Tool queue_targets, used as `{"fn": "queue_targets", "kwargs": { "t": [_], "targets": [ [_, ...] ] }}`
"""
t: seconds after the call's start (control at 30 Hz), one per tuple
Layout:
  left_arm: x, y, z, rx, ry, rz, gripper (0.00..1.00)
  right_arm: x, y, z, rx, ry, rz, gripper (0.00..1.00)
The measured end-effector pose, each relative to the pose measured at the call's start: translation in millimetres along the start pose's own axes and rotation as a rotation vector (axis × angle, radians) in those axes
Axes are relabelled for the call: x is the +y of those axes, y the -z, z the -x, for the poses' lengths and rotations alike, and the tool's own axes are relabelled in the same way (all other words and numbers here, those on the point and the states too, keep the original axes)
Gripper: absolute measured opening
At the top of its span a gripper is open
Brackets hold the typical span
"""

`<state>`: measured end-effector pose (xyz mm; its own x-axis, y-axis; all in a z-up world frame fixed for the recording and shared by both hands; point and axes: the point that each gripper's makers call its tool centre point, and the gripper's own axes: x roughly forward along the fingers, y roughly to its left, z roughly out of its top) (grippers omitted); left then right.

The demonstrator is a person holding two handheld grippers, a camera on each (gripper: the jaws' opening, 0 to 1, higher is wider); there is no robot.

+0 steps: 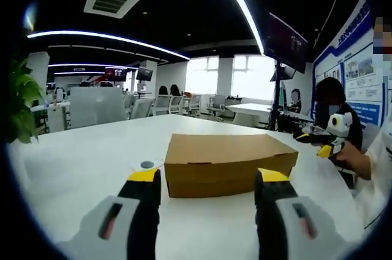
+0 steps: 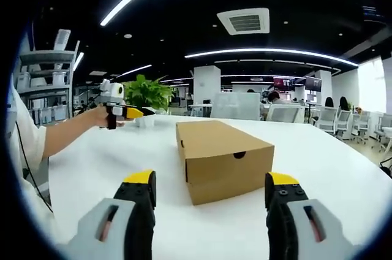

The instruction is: Operate the shoe box by opening the lid, removing the specified soft item, and placing it in the target area until the item is outside and the box remains undamaged.

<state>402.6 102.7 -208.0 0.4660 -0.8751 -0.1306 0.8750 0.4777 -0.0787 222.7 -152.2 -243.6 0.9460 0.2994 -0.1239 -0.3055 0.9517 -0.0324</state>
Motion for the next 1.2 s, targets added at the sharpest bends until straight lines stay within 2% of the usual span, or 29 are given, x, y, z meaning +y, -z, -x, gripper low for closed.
{"fn": "queue_targets", "kwargs": {
  "t": [0.33,0.5,0.63,0.67,0.73,0.87,1.03,1.07,1.2],
  "targets": [
    [1.3,5.2,2,0.019,0.012,-0.008,0.66,2,-0.1,-5,0.006,0.014,0.01,0.79],
    [1.5,8.8,2,0.03,0.033,-0.01,0.65,7,-5.1,-7,-0.012,0.009,0.016,0.79],
    [5.6,4.8,1,0.013,0.02,0.006,0.69,12,-7.8,-7,-0.024,0.002,0.027,0.79],
    [13.0,-1.5,0,-0.021,0.007,0.034,0.67,12,-8.1,-7,-0.022,0.0,0.032,0.79],
    [18.8,-3.8,-2,-0.039,-0.004,0.081,0.63,13,-9.7,-7,-0.019,-0.002,0.039,0.79],
    [31.8,-6.6,-2,-0.04,-0.02,0.112,0.64,11,-12.7,-5,-0.013,-0.001,0.051,0.77],
    [32.3,-9.5,-3,-0.029,-0.026,0.095,0.64,11,-10.0,-5,-0.005,0.003,0.044,0.73],
    [30.9,-11.1,-5,-0.035,-0.017,0.1,0.64,14,-6.9,-7,-0.007,-0.007,0.021,0.73],
    [31.7,-6.5,-12,-0.008,0.001,0.109,0.65,13,-4.9,-11,-0.004,-0.007,-0.003,0.74]
  ]
}}
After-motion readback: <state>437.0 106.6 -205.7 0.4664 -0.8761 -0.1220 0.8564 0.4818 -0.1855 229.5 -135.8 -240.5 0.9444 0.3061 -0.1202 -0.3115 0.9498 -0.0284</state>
